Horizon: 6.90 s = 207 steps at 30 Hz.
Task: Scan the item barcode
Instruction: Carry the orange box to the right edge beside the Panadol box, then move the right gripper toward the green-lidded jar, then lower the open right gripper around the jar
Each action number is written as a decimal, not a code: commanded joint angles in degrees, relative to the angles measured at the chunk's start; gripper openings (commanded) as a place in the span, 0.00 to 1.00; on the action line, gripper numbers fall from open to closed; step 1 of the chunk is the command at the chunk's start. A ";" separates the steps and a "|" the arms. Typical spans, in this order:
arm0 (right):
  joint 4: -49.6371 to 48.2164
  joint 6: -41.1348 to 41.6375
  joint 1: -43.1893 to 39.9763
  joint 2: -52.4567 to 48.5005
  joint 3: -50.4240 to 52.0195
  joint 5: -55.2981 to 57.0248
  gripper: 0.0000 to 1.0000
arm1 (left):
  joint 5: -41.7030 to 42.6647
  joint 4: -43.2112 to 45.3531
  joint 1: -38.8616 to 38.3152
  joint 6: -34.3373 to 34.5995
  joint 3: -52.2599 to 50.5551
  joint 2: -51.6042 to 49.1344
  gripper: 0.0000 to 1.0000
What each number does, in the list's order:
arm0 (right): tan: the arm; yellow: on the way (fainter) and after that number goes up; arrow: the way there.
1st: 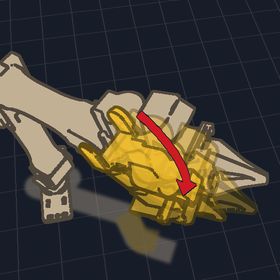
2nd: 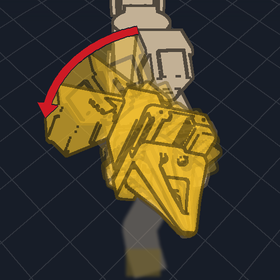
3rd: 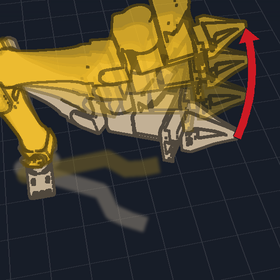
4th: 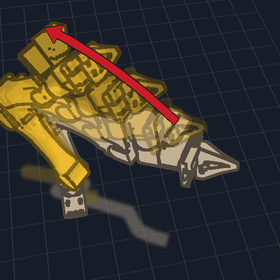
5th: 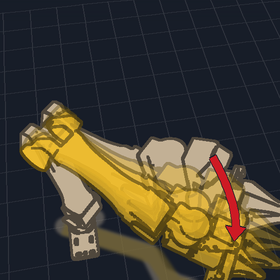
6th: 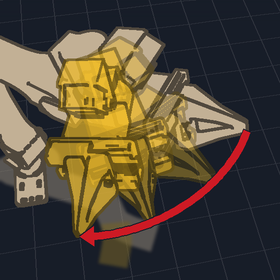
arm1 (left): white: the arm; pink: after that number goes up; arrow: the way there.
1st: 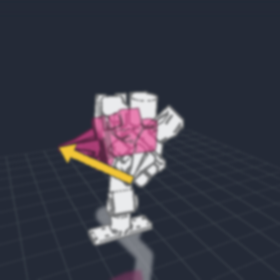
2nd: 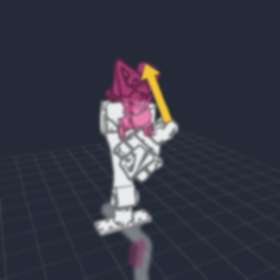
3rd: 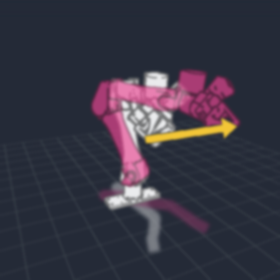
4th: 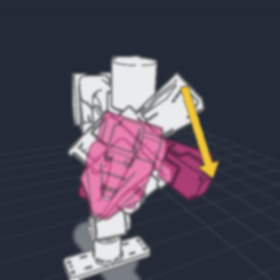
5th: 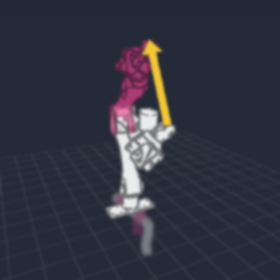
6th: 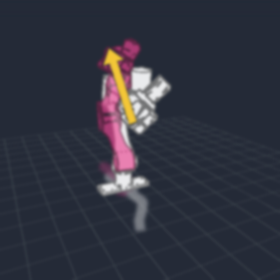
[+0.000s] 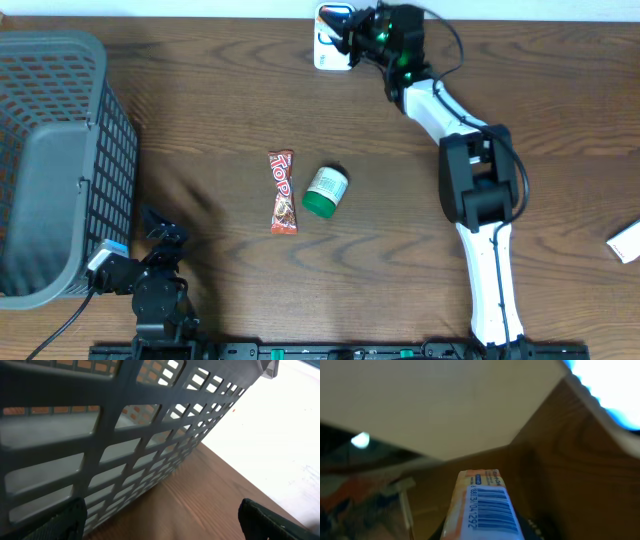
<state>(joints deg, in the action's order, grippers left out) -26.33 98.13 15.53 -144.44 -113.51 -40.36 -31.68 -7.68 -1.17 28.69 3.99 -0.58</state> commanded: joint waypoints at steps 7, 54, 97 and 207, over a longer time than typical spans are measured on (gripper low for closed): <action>37.81 -31.08 0.15 21.44 -0.81 7.63 0.02 | -0.94 -1.27 0.17 -0.09 -1.03 0.35 0.97; 62.29 -60.59 -56.28 39.80 44.37 72.70 0.12 | -0.92 -1.27 0.20 -0.11 -1.03 0.35 0.97; 58.66 -68.17 -51.23 55.71 42.73 35.28 0.99 | -0.92 -1.27 0.17 -0.09 -1.03 0.35 0.97; 60.19 -23.87 24.26 33.20 40.57 25.53 0.86 | -0.94 -1.27 0.17 -0.09 -1.03 0.35 0.97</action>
<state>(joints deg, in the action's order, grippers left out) 33.95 72.77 39.35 -110.61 -71.96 -15.70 -31.68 -7.68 -1.17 28.69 3.99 -0.58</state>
